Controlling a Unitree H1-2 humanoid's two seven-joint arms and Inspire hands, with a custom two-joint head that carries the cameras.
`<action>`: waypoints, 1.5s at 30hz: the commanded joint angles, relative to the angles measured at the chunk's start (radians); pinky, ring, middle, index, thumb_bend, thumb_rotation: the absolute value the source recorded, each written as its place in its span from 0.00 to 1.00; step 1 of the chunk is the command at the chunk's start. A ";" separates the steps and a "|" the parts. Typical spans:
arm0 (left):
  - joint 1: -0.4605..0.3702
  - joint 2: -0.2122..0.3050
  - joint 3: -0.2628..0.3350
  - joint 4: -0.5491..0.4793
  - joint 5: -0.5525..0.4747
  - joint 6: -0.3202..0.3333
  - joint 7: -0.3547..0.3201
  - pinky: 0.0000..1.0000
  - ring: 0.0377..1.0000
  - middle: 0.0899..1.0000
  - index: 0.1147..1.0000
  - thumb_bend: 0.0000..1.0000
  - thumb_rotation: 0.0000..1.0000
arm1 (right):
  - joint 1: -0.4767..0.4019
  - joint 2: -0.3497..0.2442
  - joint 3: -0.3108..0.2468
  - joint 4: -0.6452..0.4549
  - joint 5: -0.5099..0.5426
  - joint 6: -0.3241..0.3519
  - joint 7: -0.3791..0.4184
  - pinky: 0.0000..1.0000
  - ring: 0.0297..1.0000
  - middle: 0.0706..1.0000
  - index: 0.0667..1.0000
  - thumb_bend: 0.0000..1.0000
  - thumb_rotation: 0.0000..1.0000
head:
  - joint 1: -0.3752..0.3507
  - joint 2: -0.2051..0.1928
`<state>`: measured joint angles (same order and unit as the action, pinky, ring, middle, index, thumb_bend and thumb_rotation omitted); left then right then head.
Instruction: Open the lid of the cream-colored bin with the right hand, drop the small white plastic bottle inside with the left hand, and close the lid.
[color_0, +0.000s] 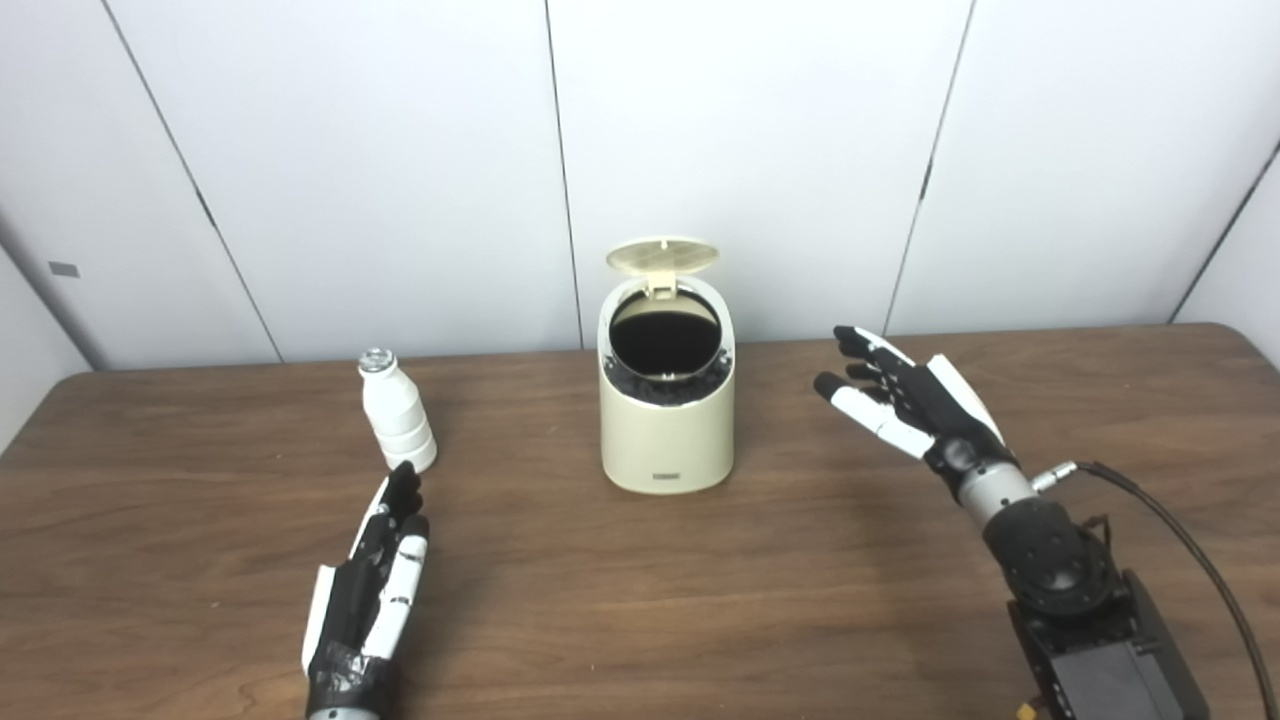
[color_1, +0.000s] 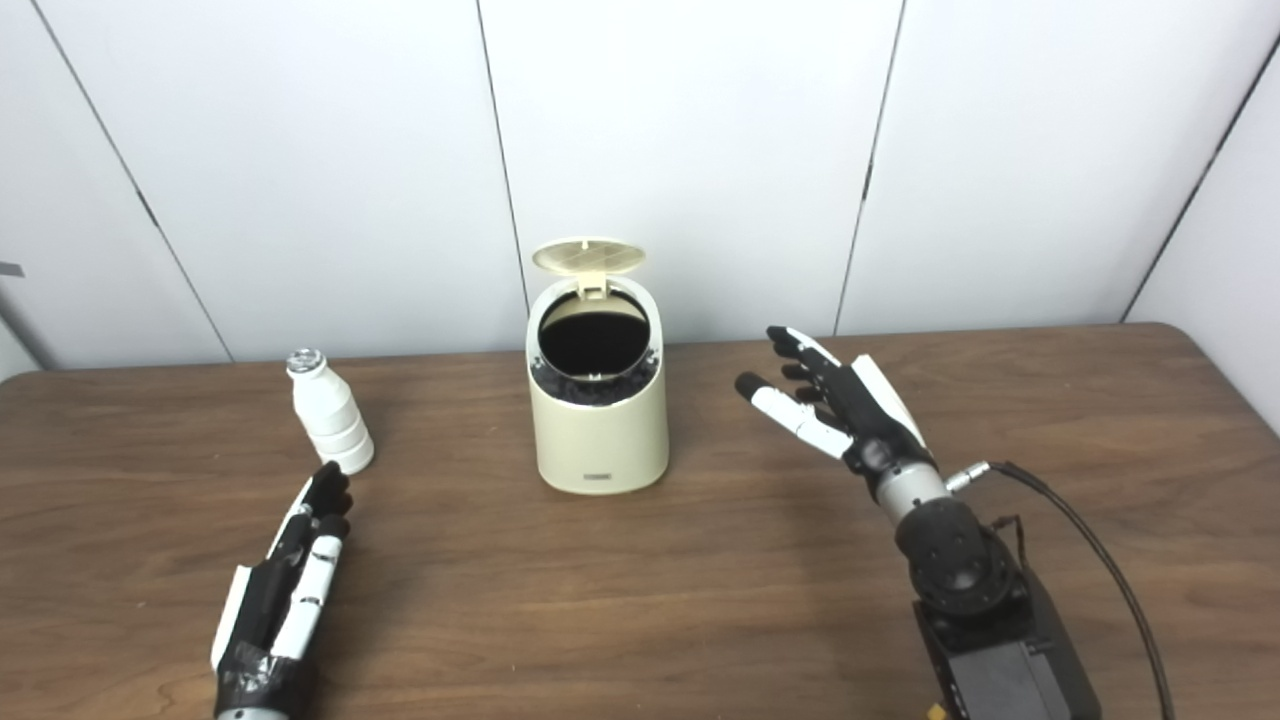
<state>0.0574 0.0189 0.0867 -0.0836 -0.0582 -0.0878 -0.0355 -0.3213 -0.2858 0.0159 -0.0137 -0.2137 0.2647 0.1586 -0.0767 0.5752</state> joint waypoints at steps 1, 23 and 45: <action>0.031 0.000 -0.001 0.026 -0.004 -0.003 0.006 1.00 0.97 0.96 0.96 0.30 0.66 | 0.010 0.018 -0.041 -0.019 0.099 -0.082 0.010 0.93 0.94 0.93 0.95 0.64 0.83 | -0.001 0.001; 0.032 0.030 0.002 0.001 0.001 0.029 -0.001 1.00 0.99 0.97 0.99 0.29 0.61 | 0.220 0.122 -0.120 0.047 0.288 -0.345 -0.032 1.00 1.00 1.00 1.00 0.70 0.90 | -0.002 0.014; 0.058 0.025 0.006 -0.028 -0.015 0.040 0.006 0.99 0.97 0.96 0.97 0.33 0.56 | 0.241 0.144 -0.154 0.161 0.355 -0.488 -0.035 1.00 1.00 1.00 1.00 0.64 0.88 | 0.216 -0.012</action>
<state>0.0876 0.0389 0.0923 -0.1128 -0.0830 -0.0522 -0.0376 -0.1113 -0.1495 -0.1366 0.0899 0.1268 -0.1753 0.1208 0.1181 0.5706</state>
